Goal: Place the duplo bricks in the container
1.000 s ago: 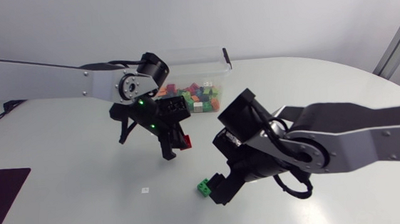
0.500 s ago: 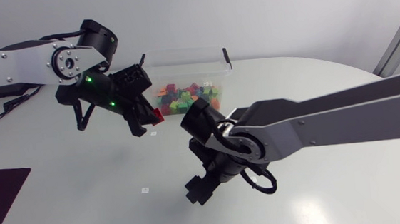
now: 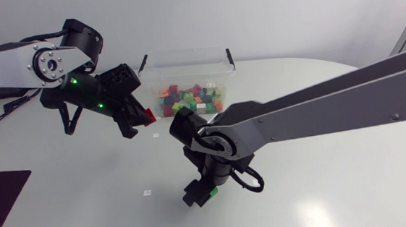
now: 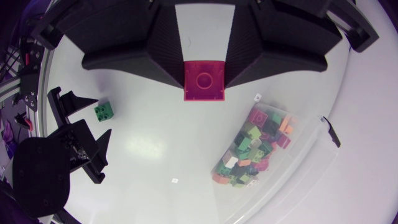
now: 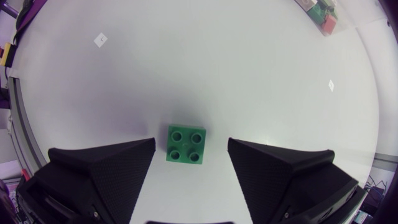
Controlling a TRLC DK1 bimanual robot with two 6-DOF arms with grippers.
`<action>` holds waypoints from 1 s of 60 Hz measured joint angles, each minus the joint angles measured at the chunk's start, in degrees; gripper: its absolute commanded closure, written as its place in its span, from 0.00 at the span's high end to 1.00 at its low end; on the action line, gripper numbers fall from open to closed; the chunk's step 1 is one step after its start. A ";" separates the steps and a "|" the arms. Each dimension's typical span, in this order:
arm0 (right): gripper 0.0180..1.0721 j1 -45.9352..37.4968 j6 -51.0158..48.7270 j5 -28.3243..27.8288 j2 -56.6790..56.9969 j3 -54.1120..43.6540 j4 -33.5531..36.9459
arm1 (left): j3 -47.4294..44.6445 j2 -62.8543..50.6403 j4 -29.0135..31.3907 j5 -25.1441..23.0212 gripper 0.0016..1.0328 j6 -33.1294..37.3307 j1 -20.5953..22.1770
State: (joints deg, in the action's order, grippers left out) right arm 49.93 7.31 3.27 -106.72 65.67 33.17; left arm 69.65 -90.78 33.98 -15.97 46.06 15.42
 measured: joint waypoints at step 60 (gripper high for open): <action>0.31 -3.41 -0.24 0.07 2.29 1.99 3.43 | 2.82 2.27 -8.81 -0.02 0.28 -7.85 -1.62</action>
State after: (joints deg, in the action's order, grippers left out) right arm 46.52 7.07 3.33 -104.42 67.66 36.60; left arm 72.47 -88.51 25.17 -15.99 38.22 13.80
